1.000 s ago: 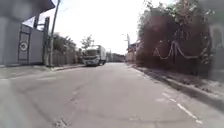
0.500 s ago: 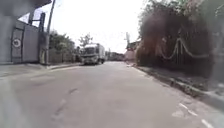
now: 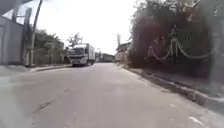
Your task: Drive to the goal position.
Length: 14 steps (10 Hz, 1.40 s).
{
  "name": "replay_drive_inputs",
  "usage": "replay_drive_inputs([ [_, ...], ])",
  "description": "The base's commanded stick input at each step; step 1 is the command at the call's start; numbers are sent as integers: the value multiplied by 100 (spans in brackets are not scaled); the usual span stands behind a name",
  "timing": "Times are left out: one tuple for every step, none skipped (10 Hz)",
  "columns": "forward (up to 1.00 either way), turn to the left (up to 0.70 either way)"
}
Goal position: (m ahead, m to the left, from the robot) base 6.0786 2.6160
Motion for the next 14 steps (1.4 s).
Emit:
replay_drive_inputs([
  [100, -5],
  [100, -1],
  [100, 0],
  [100, 0],
  [100, 0],
  [100, -14],
  [100, -32],
  [100, -18],
  [100, -2],
  [100, 0],
  [100, 0],
  [100, 0],
  [100, 0],
  [100, 0],
])
